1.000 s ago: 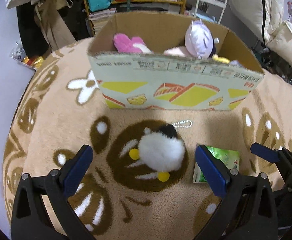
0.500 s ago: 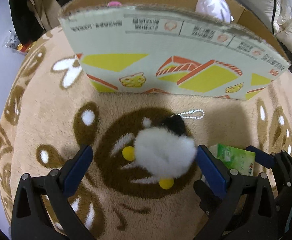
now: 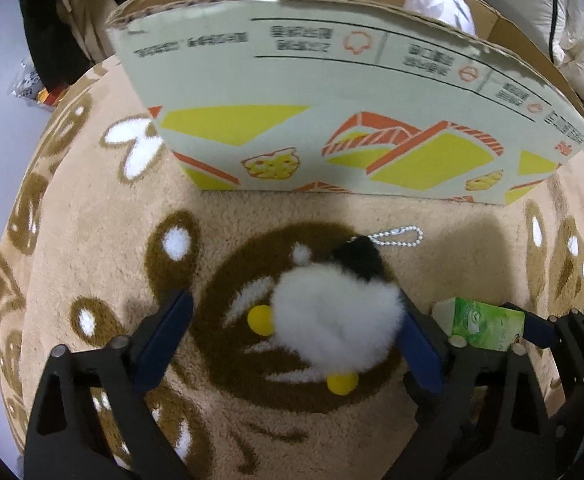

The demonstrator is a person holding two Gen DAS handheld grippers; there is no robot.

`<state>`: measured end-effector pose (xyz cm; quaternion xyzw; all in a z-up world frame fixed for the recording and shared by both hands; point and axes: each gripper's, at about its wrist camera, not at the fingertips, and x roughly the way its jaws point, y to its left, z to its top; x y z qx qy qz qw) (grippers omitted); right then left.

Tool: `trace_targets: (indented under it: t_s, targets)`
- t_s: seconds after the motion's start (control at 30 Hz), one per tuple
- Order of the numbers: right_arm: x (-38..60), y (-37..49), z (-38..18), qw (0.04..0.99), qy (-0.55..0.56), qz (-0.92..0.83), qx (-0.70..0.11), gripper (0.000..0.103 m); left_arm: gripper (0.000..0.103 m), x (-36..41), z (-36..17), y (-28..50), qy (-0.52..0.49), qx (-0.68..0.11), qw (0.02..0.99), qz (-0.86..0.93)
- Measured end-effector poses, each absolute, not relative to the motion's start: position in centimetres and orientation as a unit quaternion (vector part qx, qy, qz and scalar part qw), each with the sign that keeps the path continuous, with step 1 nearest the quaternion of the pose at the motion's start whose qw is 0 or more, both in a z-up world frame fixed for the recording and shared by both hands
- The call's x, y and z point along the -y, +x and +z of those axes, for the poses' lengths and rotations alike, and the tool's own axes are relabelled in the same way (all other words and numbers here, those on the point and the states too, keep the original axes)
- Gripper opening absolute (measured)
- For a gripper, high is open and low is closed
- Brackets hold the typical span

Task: Organize soft objects
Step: 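Grasp the white fluffy plush with the left tool while the right tool grasps the green pack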

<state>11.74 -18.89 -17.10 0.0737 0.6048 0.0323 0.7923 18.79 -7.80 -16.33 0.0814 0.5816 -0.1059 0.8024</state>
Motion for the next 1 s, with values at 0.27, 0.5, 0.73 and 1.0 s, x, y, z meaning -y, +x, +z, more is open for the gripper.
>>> trace_targets:
  t_s: [0.27, 0.5, 0.73, 1.0]
  targets:
    - [19.8, 11.7, -16.9, 0.793, 0.085, 0.032, -0.602, 0.094, 0.055, 8.1, -16.5, 18.5, 0.083, -0.579, 0.798, -0.143]
    - [19.7, 11.5, -16.4, 0.804, 0.057, 0.033, -0.592, 0.094, 0.047, 8.3, -17.0, 18.7, 0.087, -0.578, 0.797, -0.154]
    - [18.6, 11.9, -16.7, 0.806, 0.043, 0.034, -0.590, 0.094, 0.035, 9.2, -17.0, 18.0, 0.071, -0.581, 0.794, -0.165]
    - [19.7, 11.5, -15.2, 0.825, 0.068, 0.032, -0.561, 0.094, 0.035, 8.3, -14.8, 16.5, 0.052, -0.557, 0.817, -0.137]
